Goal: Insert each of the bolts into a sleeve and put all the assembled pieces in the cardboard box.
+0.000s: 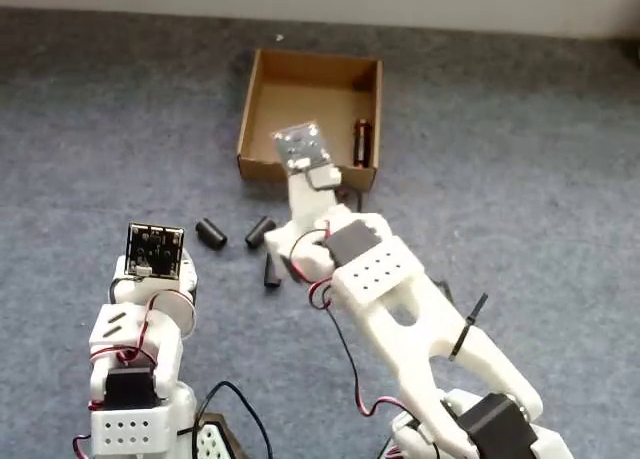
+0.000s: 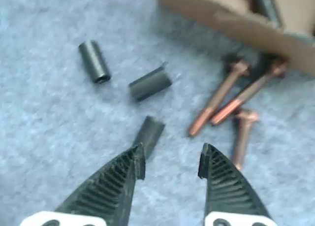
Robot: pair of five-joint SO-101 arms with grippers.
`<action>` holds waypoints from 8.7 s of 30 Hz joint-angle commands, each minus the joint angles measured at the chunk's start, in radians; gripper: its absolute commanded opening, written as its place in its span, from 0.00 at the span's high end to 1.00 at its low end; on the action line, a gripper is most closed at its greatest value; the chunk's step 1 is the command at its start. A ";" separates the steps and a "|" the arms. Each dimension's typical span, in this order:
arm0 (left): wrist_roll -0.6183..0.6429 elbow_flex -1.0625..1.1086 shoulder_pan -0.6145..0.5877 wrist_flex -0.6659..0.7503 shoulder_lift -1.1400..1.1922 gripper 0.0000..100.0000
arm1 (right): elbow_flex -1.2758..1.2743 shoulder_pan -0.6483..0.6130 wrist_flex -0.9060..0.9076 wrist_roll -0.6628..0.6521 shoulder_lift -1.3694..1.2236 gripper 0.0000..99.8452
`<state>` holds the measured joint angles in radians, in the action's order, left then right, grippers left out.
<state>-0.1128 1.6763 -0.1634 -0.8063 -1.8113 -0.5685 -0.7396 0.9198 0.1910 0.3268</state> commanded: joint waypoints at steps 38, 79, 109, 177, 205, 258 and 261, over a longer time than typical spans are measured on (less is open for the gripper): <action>-0.014 0.019 -0.015 0.021 -0.005 1.00 | 0.302 -0.053 0.019 0.155 -0.473 1.00; -0.014 0.019 -0.007 0.017 -0.005 1.00 | -1.021 0.360 -0.355 0.061 1.400 1.00; -0.031 -0.736 0.320 -0.330 0.522 0.97 | -1.196 0.645 -0.587 0.155 1.511 1.00; 0.239 -1.923 0.522 -0.417 2.364 1.00 | -1.194 0.644 -0.587 0.147 1.511 1.00; 0.233 -0.766 0.535 -0.014 0.779 1.00 | -1.194 0.576 -0.581 0.141 1.511 1.00; 0.356 -0.429 0.673 0.181 0.002 1.00 | -1.196 -0.081 -0.503 -0.334 1.511 1.00; 0.356 -0.423 0.673 0.180 -0.002 1.00 | -1.191 -0.079 -0.524 -0.334 1.511 1.00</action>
<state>0.2340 1.2574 0.4979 -0.6237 -1.8082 -1.6717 -0.8117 0.4227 -0.1312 1.8121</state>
